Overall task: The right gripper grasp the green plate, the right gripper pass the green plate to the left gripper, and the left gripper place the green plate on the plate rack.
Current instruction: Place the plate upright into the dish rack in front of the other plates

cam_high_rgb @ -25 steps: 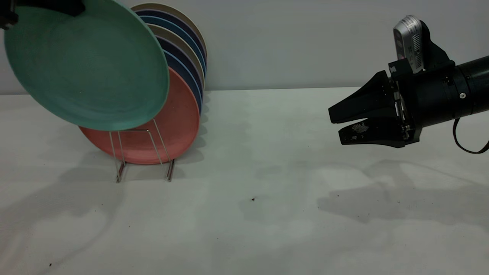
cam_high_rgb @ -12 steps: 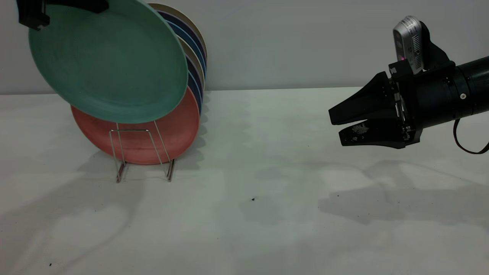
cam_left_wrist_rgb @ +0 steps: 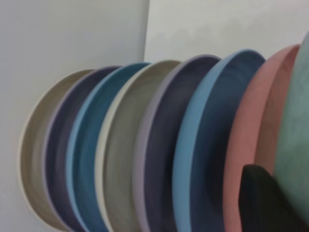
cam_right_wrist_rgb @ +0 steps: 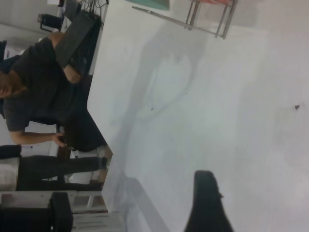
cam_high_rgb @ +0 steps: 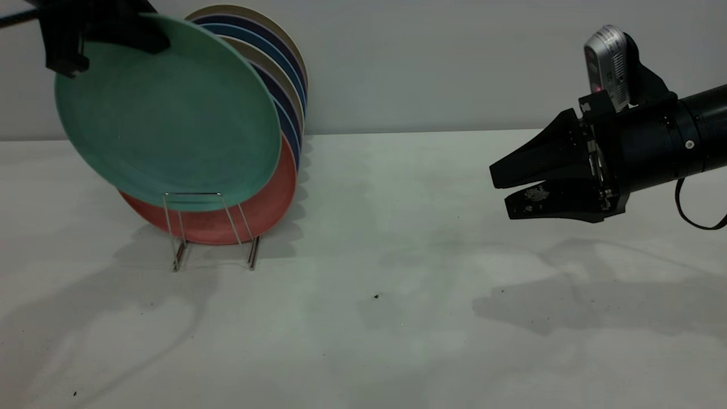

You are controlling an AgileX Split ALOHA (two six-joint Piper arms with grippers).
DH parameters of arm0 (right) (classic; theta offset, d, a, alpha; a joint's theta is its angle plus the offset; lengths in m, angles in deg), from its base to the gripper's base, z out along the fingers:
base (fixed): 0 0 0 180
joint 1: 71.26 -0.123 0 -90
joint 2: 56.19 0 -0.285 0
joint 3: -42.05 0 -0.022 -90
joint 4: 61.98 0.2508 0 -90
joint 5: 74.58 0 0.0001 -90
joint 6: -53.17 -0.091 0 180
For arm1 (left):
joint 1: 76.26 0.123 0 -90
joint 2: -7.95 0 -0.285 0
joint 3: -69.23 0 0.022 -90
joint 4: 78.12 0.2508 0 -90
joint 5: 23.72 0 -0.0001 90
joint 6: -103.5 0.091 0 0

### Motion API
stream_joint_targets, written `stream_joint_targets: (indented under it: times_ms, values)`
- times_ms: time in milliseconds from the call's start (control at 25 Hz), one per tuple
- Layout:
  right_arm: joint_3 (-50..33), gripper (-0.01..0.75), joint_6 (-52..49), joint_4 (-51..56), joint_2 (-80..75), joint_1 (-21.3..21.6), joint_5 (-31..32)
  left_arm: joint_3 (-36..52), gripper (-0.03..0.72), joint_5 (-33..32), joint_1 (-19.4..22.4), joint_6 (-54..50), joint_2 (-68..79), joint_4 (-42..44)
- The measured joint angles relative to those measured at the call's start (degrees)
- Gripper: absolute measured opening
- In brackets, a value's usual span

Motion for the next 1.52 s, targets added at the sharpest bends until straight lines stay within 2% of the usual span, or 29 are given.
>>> stream_joint_targets:
  times_ms: [1080,1200,1440,1520]
  values:
    - [0.0,0.552,0.0,-0.7,0.0,0.0,-0.1,0.0,0.083,1.9,0.0,0.0,5.7,0.1]
    - [0.0,0.552,0.0,-0.7,0.0,0.0,-0.2,0.0,0.114,1.6,0.0,0.0,5.7,0.5]
    - [0.0,0.552,0.0,-0.7,0.0,0.0,-0.2,0.0,0.239,1.1,0.0,0.0,5.7,0.8]
    - [0.0,0.552,0.0,-0.7,0.0,0.0,-0.2,0.0,0.260,1.0,0.0,0.0,5.7,0.8]
